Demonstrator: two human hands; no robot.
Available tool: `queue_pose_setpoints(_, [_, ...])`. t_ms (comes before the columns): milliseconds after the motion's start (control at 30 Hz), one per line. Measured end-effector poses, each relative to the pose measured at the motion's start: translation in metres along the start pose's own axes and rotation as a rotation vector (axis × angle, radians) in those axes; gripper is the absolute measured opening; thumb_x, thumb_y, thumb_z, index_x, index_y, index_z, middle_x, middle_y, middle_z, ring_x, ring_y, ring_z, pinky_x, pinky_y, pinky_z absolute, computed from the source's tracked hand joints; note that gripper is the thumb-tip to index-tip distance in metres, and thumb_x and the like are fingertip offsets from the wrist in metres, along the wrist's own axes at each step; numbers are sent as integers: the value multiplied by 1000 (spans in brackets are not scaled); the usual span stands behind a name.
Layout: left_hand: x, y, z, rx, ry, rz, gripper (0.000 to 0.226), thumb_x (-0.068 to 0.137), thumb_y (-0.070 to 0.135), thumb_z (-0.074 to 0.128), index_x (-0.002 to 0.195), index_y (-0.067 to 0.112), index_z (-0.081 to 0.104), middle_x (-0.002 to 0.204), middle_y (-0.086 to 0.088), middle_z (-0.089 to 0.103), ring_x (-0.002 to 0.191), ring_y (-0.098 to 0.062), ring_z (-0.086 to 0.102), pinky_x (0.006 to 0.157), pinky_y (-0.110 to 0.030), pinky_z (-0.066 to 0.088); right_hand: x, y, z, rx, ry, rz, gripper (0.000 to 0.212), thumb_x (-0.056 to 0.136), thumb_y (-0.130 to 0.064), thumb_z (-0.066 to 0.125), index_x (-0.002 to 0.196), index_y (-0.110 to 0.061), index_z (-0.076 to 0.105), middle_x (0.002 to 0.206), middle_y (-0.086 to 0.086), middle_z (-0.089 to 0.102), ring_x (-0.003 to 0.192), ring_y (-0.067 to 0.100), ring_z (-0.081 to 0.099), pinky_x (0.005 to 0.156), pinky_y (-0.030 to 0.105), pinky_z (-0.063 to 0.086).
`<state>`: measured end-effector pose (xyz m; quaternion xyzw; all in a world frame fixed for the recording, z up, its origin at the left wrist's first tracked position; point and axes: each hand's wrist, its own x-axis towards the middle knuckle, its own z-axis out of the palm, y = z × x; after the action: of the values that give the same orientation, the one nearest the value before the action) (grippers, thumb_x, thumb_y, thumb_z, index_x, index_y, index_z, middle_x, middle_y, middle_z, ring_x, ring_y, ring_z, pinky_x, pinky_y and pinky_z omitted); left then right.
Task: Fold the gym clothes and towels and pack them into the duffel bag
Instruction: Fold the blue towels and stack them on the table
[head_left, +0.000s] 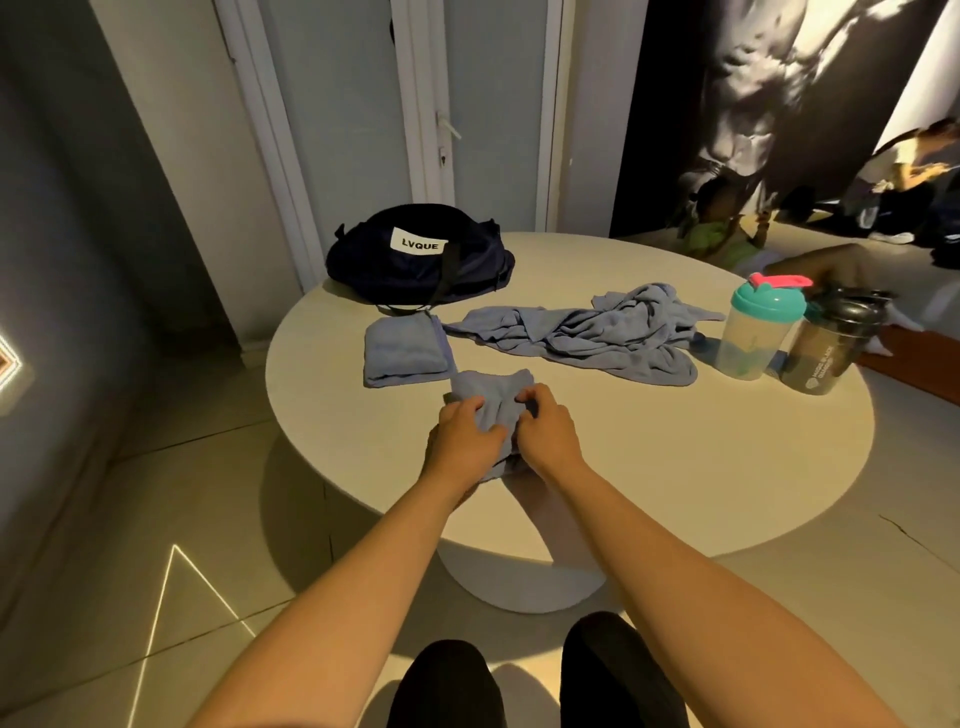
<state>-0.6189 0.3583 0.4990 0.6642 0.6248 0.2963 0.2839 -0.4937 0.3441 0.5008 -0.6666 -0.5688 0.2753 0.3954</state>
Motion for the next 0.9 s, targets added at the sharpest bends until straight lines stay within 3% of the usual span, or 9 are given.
queue_pose_setpoints(67, [9,-10,-3,-29,3,56,24,74,50,50,89,32,57,112,-8,55,91,-30,62,76,-49,58,9,-9,9,9,78,-19,27,91,-33,36,108,-28,56,106,11,63,89,30,60,81,48,51])
queue_pose_setpoints(200, [28,-8,-33,-77,41,124,48,88,30,60,136,32,53,152,6,33,112,-15,52,97,-42,53,36,-25,26,7,222,-40,31,98,-26,37,116,-32,62,114,0,60,93,18,54,89,41,40])
queue_pose_setpoints(367, [83,-14,-72,-130,201,93,41,96,12,62,137,16,57,154,-7,33,135,-27,43,109,-38,43,88,-55,58,15,193,-130,33,104,-26,38,130,-25,59,132,7,54,118,24,50,102,50,39])
queue_pose_setpoints(467, [115,-25,-92,-191,285,50,29,94,10,64,122,16,66,147,-6,38,121,-25,52,90,-23,49,124,-76,78,16,108,-149,36,105,-28,40,135,-22,57,136,14,50,122,31,47,102,55,40])
queue_pose_setpoints(567, [146,-44,-102,-200,320,-27,24,94,14,66,117,18,68,143,-4,40,108,-21,56,69,-6,42,149,-91,98,6,31,-136,34,99,-34,44,129,-25,57,135,13,48,116,35,49,99,53,43])
queue_pose_setpoints(633, [163,-63,-101,-172,343,-59,25,95,23,66,120,22,66,144,-2,42,98,-18,59,68,-9,46,158,-90,111,-125,-64,-84,41,93,-42,45,130,-28,54,133,12,49,118,39,49,99,52,42])
queue_pose_setpoints(733, [179,-90,-93,-41,310,-43,28,95,35,63,121,25,67,147,-1,43,105,-21,58,89,-32,56,164,-74,129,-196,-189,-30,45,94,-36,48,137,-22,51,129,18,50,112,42,52,95,46,47])
queue_pose_setpoints(833, [183,-97,-94,36,275,-5,28,95,37,60,121,27,66,146,-2,44,111,-25,58,93,-42,54,167,-64,146,-36,-147,-117,20,91,-35,47,100,-21,58,106,22,58,75,26,53,63,22,41])
queue_pose_setpoints(900, [182,-98,-100,28,328,-10,31,92,44,59,123,44,56,146,-6,46,117,-28,56,98,-45,52,168,-69,154,37,-149,-163,11,97,-30,49,90,-23,55,99,21,59,65,14,45,55,12,35])
